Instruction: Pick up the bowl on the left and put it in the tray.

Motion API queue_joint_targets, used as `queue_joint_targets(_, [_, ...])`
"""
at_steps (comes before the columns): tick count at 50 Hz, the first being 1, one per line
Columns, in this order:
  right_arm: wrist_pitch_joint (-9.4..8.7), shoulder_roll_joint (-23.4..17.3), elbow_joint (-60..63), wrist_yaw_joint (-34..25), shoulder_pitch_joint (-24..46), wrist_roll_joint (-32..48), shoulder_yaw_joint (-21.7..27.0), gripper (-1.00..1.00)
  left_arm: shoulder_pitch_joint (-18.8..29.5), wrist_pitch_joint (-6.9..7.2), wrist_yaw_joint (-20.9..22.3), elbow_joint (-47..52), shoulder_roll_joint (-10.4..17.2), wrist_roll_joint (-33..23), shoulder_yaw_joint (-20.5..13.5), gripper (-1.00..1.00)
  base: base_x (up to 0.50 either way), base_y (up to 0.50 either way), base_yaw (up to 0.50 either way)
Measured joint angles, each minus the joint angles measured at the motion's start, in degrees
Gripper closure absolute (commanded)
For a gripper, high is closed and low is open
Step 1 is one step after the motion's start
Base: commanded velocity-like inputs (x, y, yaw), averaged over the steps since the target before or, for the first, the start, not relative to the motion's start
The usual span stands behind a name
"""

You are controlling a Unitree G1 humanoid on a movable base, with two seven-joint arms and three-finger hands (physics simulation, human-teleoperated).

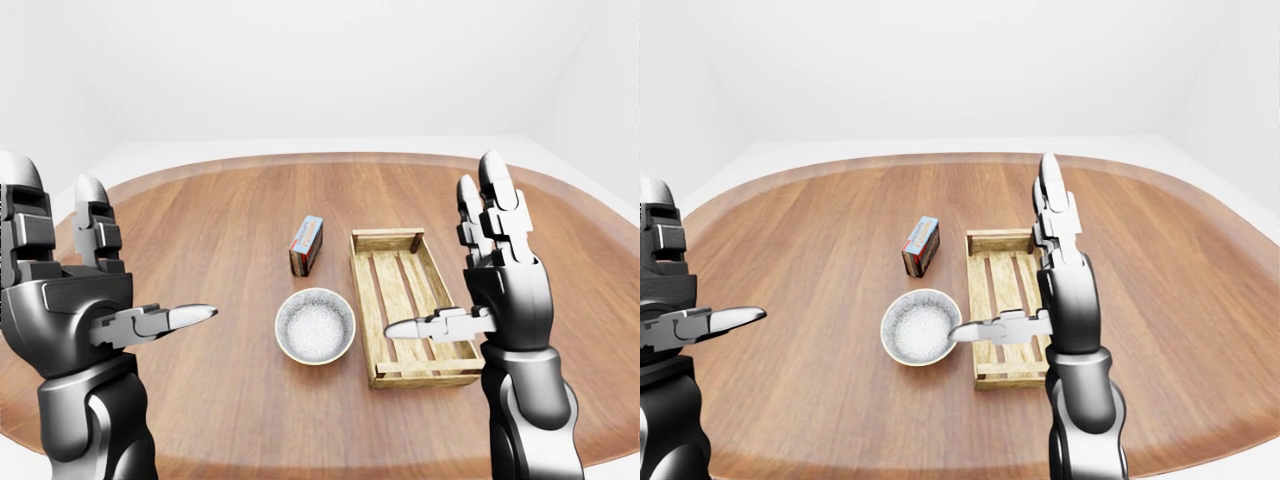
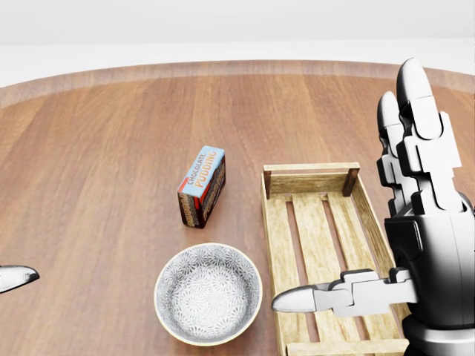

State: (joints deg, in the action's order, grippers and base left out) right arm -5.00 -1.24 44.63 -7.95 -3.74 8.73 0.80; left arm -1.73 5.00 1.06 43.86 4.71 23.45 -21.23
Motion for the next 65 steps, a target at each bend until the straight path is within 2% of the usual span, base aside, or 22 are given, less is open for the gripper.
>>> queue_joint_targets(11, [0.0, -0.16, 0.7, -0.34, 0.85, 1.79, -1.8, -1.0, -0.18, 0.0, 0.11, 0.05, 0.03, 0.19, -0.33, -1.0, 0.0, 0.0, 0.0])
queue_joint_targets(20, [0.0, -0.56, 1.15, -1.61, 2.9, 7.29, -5.83, -1.0, -0.11, 0.0, 0.0, 0.1, 0.13, 0.39, -0.46, -1.0, 0.0, 0.0, 0.0])
queue_joint_targets(29, [0.0, -0.19, -1.15, -4.68, 4.43, 18.73, -11.54, -1.0, -0.16, 0.0, -0.11, 0.29, 0.17, 0.58, -0.61, -1.0, 0.0, 0.0, 0.0])
queue_joint_targets(40, [0.0, 2.0, -3.85, -11.39, 5.86, 35.18, -17.68, -1.0, -0.07, 0.0, -0.23, 0.28, 0.26, 0.32, -0.68, -1.0, 0.0, 0.0, 0.0])
queue_joint_targets(50, [0.0, 4.11, -6.97, -16.64, 3.72, 51.21, -23.1, -1.0, 0.06, 0.0, -0.15, 0.06, 0.35, -0.19, -0.77, -1.0, 0.0, 0.0, 0.0])
queue_joint_targets(65, [0.0, 5.01, -9.99, -19.96, -0.06, 62.87, -27.42, -1.0, 0.33, 0.0, -0.29, -0.54, 0.51, -0.63, -1.05, -1.0, 0.0, 0.0, 0.0])
